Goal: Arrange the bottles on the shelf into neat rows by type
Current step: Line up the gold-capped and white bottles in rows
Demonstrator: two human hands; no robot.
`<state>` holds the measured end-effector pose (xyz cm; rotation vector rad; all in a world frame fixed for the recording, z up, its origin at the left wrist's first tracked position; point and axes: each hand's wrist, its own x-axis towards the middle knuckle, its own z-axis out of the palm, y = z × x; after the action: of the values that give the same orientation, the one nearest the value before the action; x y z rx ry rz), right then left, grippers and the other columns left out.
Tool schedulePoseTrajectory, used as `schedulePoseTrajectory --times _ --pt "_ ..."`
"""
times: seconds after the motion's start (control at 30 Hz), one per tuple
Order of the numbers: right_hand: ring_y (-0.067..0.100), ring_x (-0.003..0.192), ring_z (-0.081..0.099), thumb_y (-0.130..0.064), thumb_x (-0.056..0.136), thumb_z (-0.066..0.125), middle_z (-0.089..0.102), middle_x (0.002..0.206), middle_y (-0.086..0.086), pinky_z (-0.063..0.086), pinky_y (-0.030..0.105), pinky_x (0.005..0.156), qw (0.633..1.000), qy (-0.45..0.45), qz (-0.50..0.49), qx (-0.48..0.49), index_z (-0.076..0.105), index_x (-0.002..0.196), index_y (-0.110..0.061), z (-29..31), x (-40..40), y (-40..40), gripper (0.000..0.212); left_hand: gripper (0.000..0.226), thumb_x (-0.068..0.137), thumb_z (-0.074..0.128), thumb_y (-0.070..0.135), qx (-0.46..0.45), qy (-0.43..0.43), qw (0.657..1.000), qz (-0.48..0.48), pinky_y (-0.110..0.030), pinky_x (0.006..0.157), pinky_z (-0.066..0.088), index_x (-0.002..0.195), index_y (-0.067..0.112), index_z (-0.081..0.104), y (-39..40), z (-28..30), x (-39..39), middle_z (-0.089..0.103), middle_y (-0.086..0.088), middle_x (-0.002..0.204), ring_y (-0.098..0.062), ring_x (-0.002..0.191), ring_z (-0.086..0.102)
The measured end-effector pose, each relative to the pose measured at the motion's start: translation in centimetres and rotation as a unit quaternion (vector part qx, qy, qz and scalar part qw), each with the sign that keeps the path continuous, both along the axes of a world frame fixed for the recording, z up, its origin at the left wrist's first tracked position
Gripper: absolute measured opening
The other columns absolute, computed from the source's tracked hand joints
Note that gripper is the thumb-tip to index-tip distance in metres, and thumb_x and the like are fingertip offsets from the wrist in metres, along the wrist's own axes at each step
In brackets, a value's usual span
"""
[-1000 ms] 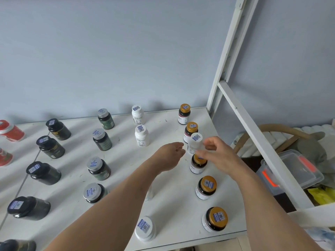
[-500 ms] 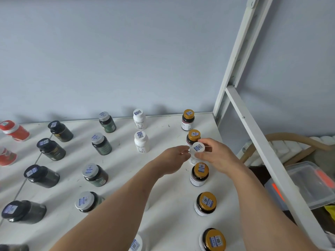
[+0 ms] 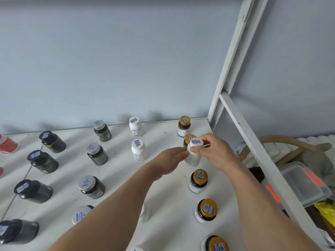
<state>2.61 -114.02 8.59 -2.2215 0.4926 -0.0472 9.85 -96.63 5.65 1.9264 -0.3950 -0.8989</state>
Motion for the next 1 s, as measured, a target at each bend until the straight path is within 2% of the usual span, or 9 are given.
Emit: schedulePoseTrajectory --times 0.13,0.33,0.53,0.73,0.9,1.0 --pt "0.001 0.077 0.057 -0.059 0.071 0.072 0.061 0.085 -0.016 0.038 0.023 0.057 1.000 -0.007 -0.022 -0.019 0.057 0.092 -0.031 1.2 0.5 0.6 0.038 0.035 0.096 0.053 0.038 -0.060 0.027 0.998 -0.011 -0.036 0.106 0.042 0.130 0.032 0.059 0.7 0.1 0.3 0.063 0.008 0.125 -0.014 0.116 0.056" --pt "0.008 0.071 0.056 -0.067 0.067 0.070 0.060 0.079 -0.010 0.037 0.027 0.055 0.999 -0.001 -0.031 -0.038 0.054 0.082 -0.027 2.1 1.0 1.3 0.046 0.033 0.097 0.054 0.034 -0.119 0.086 0.989 -0.027 -0.032 0.106 0.042 0.128 0.024 0.059 1.5 0.1 0.9 0.064 0.005 0.126 -0.012 0.118 0.057" --pt "0.010 0.075 0.056 -0.070 0.068 0.067 0.060 0.083 -0.009 0.040 0.029 0.057 0.997 0.022 -0.026 -0.065 0.053 0.085 -0.025 2.5 1.3 1.8 0.050 0.026 0.099 0.050 0.032 -0.129 0.114 0.984 -0.036 -0.028 0.102 0.043 0.122 0.027 0.061 2.0 -0.1 1.1 0.065 0.005 0.124 -0.010 0.116 0.059" --pt "0.011 0.073 0.055 -0.069 0.070 0.067 0.059 0.081 -0.007 0.036 0.028 0.054 0.997 0.030 -0.033 -0.061 0.052 0.083 -0.024 2.4 1.2 2.2 0.049 0.020 0.099 0.050 0.032 -0.122 0.131 0.983 -0.039 -0.023 0.096 0.046 0.114 0.031 0.063 2.1 -0.1 1.1 0.067 0.010 0.118 -0.006 0.111 0.062" --pt "0.010 0.073 0.054 -0.069 0.071 0.066 0.059 0.082 -0.007 0.036 0.028 0.055 0.997 0.033 -0.035 -0.063 0.052 0.086 -0.023 2.5 1.2 2.3 0.050 0.019 0.098 0.051 0.032 -0.125 0.137 0.982 -0.038 -0.025 0.099 0.046 0.113 0.031 0.062 2.1 -0.1 1.2 0.067 0.009 0.119 -0.008 0.112 0.062" --pt "0.010 0.074 0.054 -0.069 0.072 0.066 0.059 0.082 -0.007 0.036 0.027 0.055 0.997 0.034 -0.035 -0.061 0.052 0.086 -0.023 2.5 1.3 2.3 0.050 0.017 0.098 0.051 0.033 -0.125 0.138 0.982 -0.039 -0.023 0.094 0.047 0.110 0.032 0.063 2.2 0.1 1.2 0.069 0.011 0.115 -0.005 0.109 0.063"
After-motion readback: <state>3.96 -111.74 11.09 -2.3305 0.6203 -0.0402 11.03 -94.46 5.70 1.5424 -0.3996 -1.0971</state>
